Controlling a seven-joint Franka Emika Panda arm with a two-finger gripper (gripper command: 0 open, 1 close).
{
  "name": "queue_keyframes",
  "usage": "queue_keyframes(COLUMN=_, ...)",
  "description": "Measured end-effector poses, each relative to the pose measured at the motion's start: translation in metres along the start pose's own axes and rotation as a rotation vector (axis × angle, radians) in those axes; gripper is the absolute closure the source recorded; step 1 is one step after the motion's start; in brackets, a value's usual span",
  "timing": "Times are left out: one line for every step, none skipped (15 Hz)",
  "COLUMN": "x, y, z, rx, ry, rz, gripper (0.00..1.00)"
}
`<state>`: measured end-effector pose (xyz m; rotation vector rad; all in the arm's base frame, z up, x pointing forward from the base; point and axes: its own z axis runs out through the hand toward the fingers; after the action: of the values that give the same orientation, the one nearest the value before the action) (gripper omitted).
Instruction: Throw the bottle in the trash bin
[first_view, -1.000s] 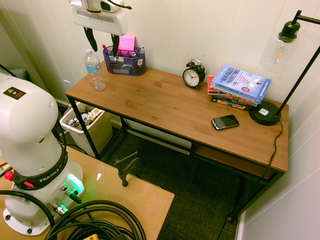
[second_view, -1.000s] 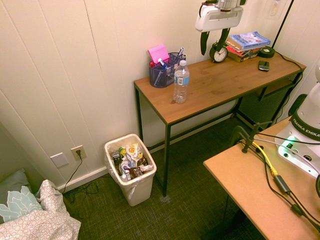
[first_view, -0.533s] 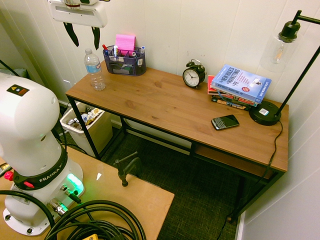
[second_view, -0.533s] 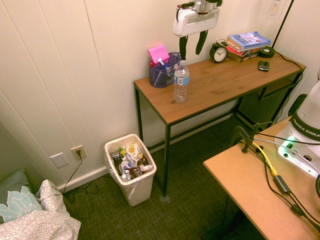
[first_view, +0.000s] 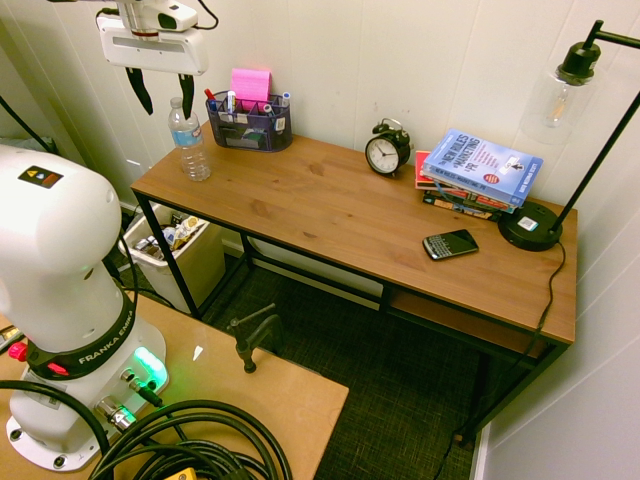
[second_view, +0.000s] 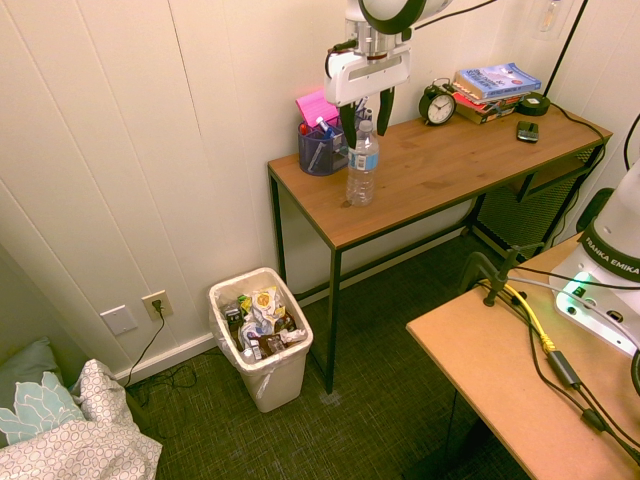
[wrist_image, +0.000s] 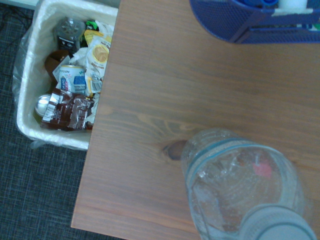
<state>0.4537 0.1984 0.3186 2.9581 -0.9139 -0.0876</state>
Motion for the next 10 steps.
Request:
queue_keyframes(x=0.001, y=0.000, z=0.004, rx=-0.007, ry=0.000, rz=-0.002, gripper=0.00)
queue_keyframes(x=0.003, y=0.000, z=0.009, rx=-0.013, ry=0.006, rz=-0.008, gripper=0.00)
queue_keyframes(x=0.005, y=-0.002, z=0.016, rx=-0.014, ry=0.016, rz=-0.012, gripper=0.00)
queue_keyframes(x=0.006, y=-0.004, z=0.023, rx=-0.015, ry=0.023, rz=-0.017, gripper=0.00)
queue_keyframes(x=0.007, y=-0.006, z=0.031, rx=-0.014, ry=0.025, rz=-0.022, gripper=0.00)
queue_keyframes(x=0.008, y=-0.008, z=0.035, rx=-0.015, ry=0.027, rz=-0.026, gripper=0.00)
queue_keyframes(x=0.009, y=-0.009, z=0.038, rx=-0.017, ry=0.030, rz=-0.029, gripper=1.00)
queue_keyframes(x=0.010, y=-0.008, z=0.039, rx=-0.017, ry=0.034, rz=-0.030, gripper=1.00)
queue_keyframes(x=0.011, y=-0.008, z=0.039, rx=-0.019, ry=0.040, rz=-0.030, gripper=1.00)
queue_keyframes(x=0.012, y=-0.007, z=0.038, rx=-0.020, ry=0.045, rz=-0.031, gripper=1.00)
